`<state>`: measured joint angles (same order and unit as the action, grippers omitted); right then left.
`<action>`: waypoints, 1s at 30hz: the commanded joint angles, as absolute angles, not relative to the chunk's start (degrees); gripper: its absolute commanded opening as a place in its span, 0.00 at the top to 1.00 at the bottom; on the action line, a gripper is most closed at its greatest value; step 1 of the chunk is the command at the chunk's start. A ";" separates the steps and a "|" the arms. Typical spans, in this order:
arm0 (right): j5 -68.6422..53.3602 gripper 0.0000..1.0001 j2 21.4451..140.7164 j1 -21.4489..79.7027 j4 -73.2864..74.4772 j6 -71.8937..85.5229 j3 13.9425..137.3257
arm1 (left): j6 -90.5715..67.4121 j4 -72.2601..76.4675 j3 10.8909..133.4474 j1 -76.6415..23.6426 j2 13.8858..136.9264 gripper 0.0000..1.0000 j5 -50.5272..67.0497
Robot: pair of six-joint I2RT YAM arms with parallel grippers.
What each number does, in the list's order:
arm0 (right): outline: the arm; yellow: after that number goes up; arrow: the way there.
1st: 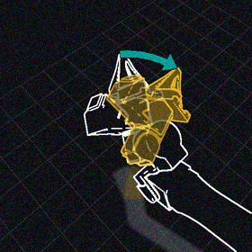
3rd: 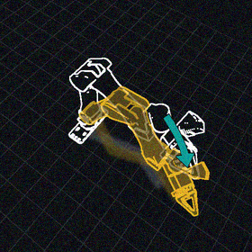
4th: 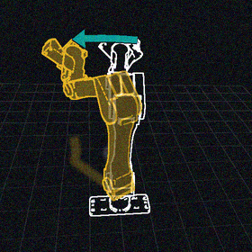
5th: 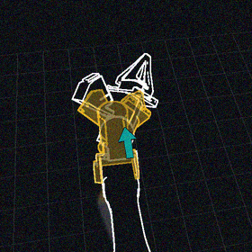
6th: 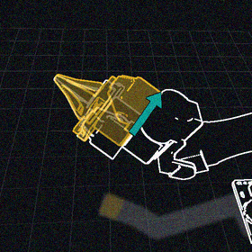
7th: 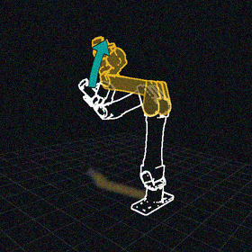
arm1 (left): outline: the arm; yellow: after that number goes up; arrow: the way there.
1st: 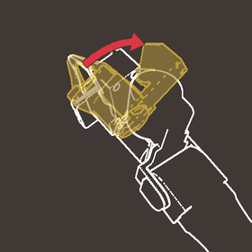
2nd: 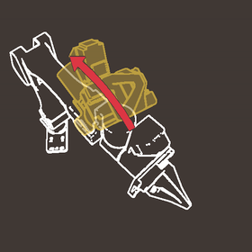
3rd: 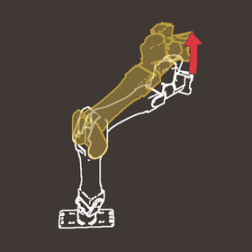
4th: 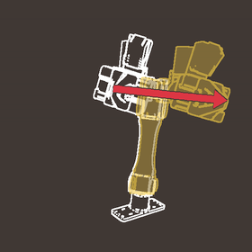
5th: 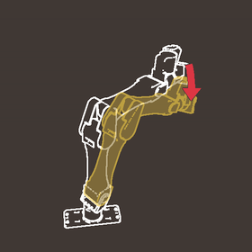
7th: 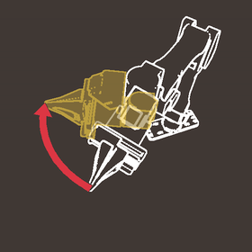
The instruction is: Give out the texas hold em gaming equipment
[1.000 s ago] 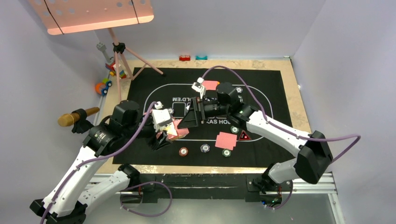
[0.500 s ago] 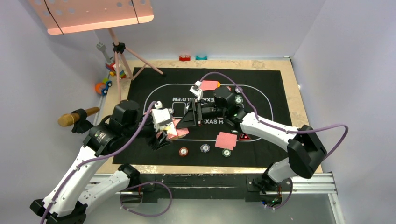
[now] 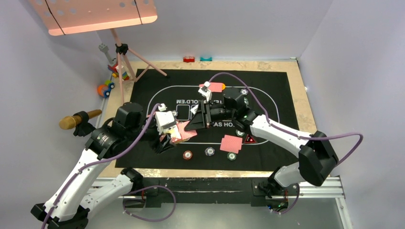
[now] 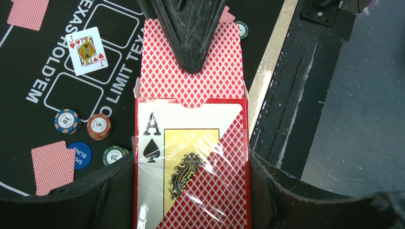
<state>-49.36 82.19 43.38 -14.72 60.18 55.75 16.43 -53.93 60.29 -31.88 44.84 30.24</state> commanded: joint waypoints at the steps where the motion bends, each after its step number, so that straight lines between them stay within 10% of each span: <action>1: -50.20 0.60 78.61 41.89 -10.67 56.79 55.31 | 15.24 -49.80 62.71 -31.33 44.06 1.00 31.64; 20: -50.62 0.97 72.09 35.68 -2.99 52.60 56.80 | 15.15 -50.03 62.41 -31.12 43.76 1.00 31.73; 30: -48.74 1.00 70.80 31.26 9.92 44.29 64.94 | 15.13 -49.90 62.31 -31.16 43.68 1.00 31.68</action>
<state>-48.93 72.64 32.80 4.93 49.10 60.14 15.99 -53.30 60.29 -31.51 44.40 30.26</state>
